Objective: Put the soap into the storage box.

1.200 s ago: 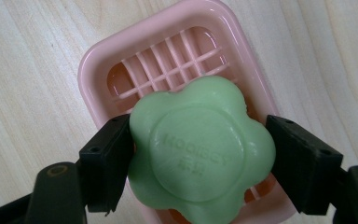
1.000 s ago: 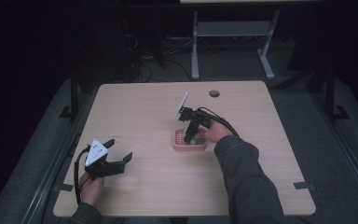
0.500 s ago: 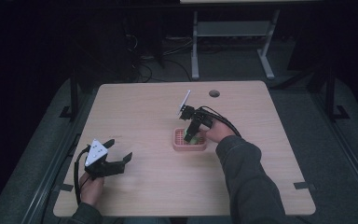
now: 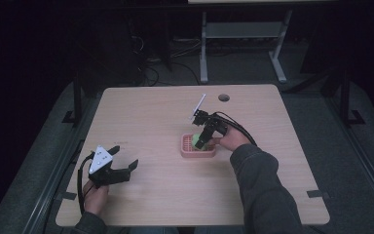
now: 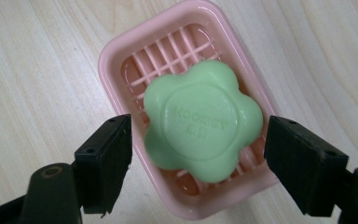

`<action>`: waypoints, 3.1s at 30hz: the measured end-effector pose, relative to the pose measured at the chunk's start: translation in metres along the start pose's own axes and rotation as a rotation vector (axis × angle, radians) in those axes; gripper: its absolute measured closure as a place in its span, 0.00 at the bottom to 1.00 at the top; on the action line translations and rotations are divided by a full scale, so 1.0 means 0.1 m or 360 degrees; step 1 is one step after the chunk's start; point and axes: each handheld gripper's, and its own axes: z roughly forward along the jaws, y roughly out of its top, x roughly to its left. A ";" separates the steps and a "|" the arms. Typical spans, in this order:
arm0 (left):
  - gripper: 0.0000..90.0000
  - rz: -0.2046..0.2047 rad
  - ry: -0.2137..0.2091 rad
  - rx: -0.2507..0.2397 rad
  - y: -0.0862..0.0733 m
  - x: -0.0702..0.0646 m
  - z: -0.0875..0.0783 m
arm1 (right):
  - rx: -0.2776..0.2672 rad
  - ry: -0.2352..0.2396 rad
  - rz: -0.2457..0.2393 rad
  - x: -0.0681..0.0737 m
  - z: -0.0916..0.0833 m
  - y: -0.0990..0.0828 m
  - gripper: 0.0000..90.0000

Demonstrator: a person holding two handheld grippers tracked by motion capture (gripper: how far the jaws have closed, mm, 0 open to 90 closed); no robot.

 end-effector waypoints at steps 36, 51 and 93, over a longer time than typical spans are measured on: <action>0.16 -0.0006 -0.0005 0.0001 -0.01 0.00 -0.01 | -0.0066 -0.0015 0.0081 0.00 -0.21 -0.42 0.26; 0.16 0.0005 -0.0004 0.0007 -0.01 0.00 -0.01 | -0.0087 -0.0010 0.0121 0.02 -0.25 -0.69 0.26; 0.16 0.0014 -0.0007 0.0027 -0.03 -0.02 0.00 | -0.0215 0.0003 0.0210 0.24 -0.33 -1.44 0.26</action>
